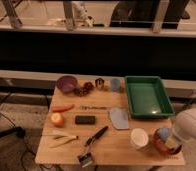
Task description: Wipe red bowl with sponge
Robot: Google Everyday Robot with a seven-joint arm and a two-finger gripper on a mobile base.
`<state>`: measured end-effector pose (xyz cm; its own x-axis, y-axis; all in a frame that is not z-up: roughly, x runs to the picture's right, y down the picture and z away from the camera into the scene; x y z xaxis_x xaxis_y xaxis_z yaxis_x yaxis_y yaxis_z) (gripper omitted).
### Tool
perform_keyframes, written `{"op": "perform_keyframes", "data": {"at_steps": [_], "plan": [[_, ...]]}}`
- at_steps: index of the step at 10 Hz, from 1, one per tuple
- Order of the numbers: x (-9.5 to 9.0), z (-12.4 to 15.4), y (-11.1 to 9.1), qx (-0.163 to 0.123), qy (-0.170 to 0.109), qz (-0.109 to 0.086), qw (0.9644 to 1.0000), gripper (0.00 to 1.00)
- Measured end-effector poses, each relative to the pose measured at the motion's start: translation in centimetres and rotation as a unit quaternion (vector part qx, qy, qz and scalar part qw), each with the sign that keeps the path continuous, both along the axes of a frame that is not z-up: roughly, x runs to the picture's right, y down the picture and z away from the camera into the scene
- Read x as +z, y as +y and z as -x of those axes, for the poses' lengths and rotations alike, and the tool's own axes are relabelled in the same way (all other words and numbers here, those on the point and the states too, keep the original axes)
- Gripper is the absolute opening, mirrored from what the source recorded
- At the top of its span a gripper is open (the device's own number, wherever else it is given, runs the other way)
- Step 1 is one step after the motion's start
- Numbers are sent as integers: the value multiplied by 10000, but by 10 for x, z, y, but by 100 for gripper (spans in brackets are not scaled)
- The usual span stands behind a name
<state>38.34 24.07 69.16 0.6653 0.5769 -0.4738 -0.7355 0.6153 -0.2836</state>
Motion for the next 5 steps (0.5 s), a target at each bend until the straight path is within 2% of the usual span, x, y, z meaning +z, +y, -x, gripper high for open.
{"op": "perform_keyframes", "data": {"at_steps": [2,3,5], "plan": [[1,-2,-1,-14,36,4,10000,4],[1,-4,1,4,37,47,10000,11],[0,-8,3,17,49,95,9999,32]]}}
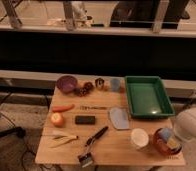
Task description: Wipe red bowl with sponge
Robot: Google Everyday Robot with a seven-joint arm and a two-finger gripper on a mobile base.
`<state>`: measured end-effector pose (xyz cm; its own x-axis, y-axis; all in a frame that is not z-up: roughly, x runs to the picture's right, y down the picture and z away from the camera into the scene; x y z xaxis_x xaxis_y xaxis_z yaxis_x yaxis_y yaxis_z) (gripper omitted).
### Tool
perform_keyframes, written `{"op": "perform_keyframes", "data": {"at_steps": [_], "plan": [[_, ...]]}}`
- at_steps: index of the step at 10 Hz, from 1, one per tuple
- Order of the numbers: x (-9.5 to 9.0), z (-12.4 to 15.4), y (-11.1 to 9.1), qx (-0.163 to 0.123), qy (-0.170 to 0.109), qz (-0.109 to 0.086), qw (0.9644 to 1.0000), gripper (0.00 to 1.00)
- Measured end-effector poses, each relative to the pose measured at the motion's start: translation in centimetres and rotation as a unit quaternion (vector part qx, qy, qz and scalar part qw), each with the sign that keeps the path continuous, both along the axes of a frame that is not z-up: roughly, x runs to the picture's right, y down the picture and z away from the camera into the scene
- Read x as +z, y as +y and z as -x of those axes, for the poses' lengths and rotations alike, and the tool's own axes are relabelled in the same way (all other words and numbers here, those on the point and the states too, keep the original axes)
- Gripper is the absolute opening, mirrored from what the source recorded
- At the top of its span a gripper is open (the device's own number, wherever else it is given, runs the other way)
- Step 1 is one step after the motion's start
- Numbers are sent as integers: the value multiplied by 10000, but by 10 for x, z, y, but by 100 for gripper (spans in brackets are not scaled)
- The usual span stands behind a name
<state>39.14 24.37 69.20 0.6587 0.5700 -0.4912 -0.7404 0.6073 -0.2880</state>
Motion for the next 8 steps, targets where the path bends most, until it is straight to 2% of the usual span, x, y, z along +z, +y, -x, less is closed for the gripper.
{"op": "perform_keyframes", "data": {"at_steps": [4,6,8], "plan": [[1,-5,-1,132,90,26,9999,72],[1,-5,-1,177,92,19,9998,80],[0,-5,-2,203,89,10,9998,80]]}}
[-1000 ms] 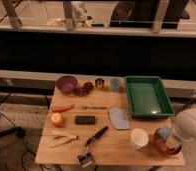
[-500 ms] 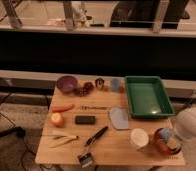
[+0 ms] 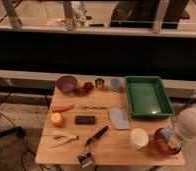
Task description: Wipe red bowl with sponge
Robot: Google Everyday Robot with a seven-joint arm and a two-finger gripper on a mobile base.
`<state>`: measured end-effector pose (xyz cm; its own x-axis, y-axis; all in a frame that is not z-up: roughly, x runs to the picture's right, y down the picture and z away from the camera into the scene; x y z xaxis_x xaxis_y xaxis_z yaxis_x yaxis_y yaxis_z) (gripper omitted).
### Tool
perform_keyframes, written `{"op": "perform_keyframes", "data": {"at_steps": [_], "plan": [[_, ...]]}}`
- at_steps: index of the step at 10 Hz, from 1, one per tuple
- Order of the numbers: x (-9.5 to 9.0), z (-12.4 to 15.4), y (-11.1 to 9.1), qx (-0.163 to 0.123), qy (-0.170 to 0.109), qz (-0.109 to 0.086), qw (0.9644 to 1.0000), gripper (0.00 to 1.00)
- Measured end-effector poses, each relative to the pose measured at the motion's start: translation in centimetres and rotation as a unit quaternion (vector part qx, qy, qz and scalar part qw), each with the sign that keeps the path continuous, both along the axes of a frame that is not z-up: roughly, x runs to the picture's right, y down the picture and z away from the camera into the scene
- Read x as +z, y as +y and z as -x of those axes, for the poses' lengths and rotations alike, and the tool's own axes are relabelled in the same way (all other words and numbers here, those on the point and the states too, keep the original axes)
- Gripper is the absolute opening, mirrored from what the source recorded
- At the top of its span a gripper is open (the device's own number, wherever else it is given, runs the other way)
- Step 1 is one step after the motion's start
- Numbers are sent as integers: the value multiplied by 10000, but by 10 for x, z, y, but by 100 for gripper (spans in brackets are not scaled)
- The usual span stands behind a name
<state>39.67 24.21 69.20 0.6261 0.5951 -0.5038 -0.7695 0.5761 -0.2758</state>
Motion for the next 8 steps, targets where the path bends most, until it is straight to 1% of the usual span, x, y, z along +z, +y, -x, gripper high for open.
{"op": "perform_keyframes", "data": {"at_steps": [3,4,5,7,8], "plan": [[0,0,-2,12,-31,-40,10000,80],[-1,0,-4,-1,-42,-70,10000,78],[-5,3,-4,-72,-111,-109,9999,71],[-18,13,-3,-165,-245,-189,9994,53],[-21,18,-3,-183,-290,-216,9992,39]]}}
